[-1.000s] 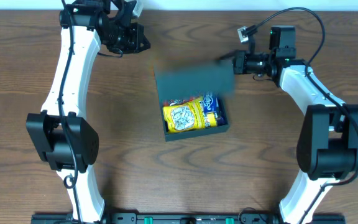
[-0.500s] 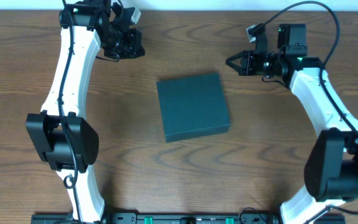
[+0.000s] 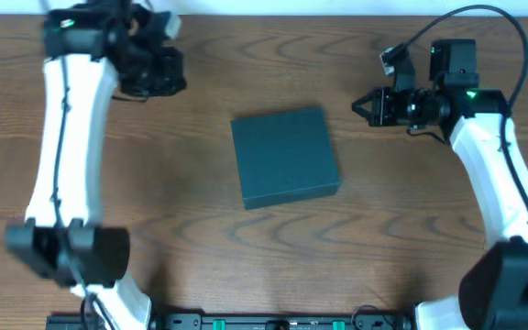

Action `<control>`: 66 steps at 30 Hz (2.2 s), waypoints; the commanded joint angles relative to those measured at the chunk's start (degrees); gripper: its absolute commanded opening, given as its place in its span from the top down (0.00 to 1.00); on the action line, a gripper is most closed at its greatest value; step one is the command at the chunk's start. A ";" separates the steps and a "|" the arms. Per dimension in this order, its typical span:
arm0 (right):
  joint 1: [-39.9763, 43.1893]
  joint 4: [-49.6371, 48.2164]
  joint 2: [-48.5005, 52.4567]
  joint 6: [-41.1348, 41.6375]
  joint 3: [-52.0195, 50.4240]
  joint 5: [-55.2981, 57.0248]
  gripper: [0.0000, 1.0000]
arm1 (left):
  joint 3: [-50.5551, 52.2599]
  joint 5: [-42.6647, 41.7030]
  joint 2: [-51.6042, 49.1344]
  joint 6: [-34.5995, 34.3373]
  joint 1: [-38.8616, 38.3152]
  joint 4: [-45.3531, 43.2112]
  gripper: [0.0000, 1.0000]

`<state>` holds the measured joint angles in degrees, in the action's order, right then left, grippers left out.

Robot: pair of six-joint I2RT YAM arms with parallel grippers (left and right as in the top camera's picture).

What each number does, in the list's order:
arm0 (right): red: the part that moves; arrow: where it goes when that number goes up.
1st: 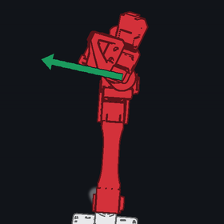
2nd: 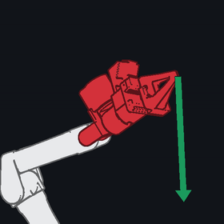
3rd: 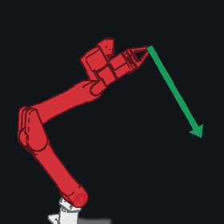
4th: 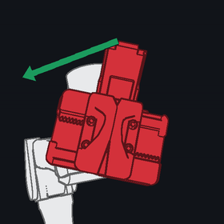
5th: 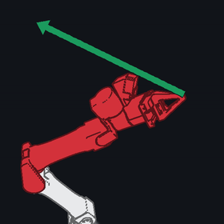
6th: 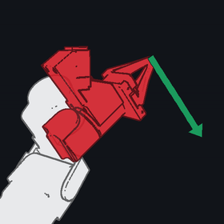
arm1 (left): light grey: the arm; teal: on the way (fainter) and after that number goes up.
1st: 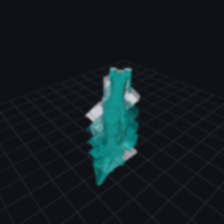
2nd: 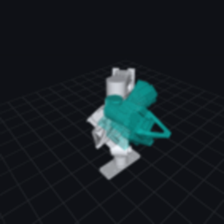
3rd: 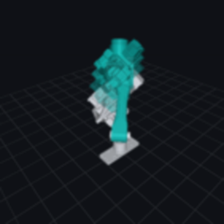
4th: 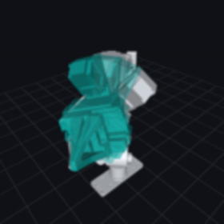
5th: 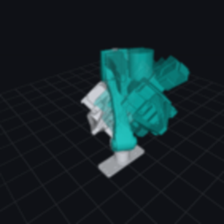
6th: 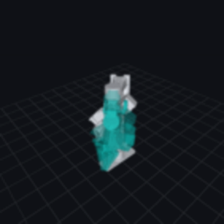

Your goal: Pack container

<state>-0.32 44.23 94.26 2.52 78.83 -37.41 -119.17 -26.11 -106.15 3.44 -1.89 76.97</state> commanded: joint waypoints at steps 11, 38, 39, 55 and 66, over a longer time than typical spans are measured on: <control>-0.46 3.65 -6.38 0.72 -11.34 10.40 0.98 | 38.36 -5.01 22.99 0.37 5.79 -16.50 0.94; -13.18 -27.08 -6.25 20.24 -37.75 9.75 0.98 | 51.08 -12.41 25.83 -0.85 5.99 -20.72 0.94; -13.38 -27.08 -6.25 20.46 -37.75 9.75 0.98 | 51.08 -12.28 25.83 -0.85 5.99 -20.74 0.94; -11.85 -18.88 -11.34 21.33 -35.78 10.82 0.98 | 51.08 -6.38 31.52 -0.61 6.01 -18.14 0.94; -12.33 -2.08 -39.80 18.18 -35.56 15.58 0.98 | 51.30 -5.68 50.47 4.09 5.51 -11.93 0.94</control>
<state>-12.45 40.18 59.86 22.15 42.28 -23.57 -67.94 -31.70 -58.43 4.54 3.81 63.92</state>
